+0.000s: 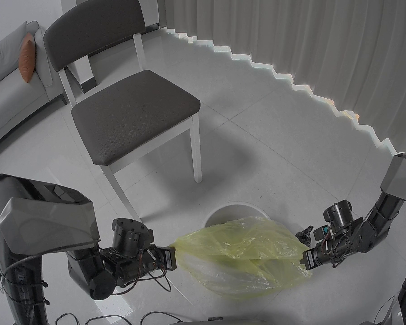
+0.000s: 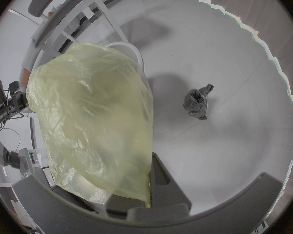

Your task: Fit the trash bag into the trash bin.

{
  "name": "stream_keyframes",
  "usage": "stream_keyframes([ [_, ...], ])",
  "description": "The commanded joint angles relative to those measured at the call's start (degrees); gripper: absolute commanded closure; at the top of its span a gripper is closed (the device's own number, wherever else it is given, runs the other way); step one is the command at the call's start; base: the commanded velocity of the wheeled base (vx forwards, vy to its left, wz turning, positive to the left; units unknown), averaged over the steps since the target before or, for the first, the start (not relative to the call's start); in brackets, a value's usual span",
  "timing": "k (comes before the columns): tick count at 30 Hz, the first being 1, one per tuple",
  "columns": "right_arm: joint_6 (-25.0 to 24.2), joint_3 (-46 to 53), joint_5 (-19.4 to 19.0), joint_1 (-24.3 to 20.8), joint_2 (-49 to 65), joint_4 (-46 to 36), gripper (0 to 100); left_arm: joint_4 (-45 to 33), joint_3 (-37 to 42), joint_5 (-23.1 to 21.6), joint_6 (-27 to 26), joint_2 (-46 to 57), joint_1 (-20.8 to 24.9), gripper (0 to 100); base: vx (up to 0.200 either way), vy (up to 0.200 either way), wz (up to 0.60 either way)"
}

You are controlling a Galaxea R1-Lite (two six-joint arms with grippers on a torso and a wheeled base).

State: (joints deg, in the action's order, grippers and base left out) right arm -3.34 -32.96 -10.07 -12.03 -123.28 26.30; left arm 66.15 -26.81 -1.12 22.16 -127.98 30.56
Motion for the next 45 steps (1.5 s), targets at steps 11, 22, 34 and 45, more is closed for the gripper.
stream_keyframes([
  [11,-4.13,-24.87,0.40,1.05,-9.34,-11.71,100,-12.80,-25.84,0.07,-1.95,-8.96,-7.10,100,0.000,0.000,0.00],
  [22,-4.13,-37.79,5.67,0.78,-16.37,-21.81,100,-13.06,-28.21,0.59,-1.86,-12.47,-7.18,100,0.000,0.000,0.00],
  [34,-3.52,-38.67,6.64,1.13,-17.34,-23.31,100,-14.38,-28.39,0.77,-1.60,-13.79,-7.71,100,0.000,0.000,0.00],
  [45,-2.02,-32.87,6.38,1.13,-10.22,-24.10,0,-9.81,-24.17,0.77,-1.33,-9.75,-6.22,100,0.000,0.000,0.00],
])
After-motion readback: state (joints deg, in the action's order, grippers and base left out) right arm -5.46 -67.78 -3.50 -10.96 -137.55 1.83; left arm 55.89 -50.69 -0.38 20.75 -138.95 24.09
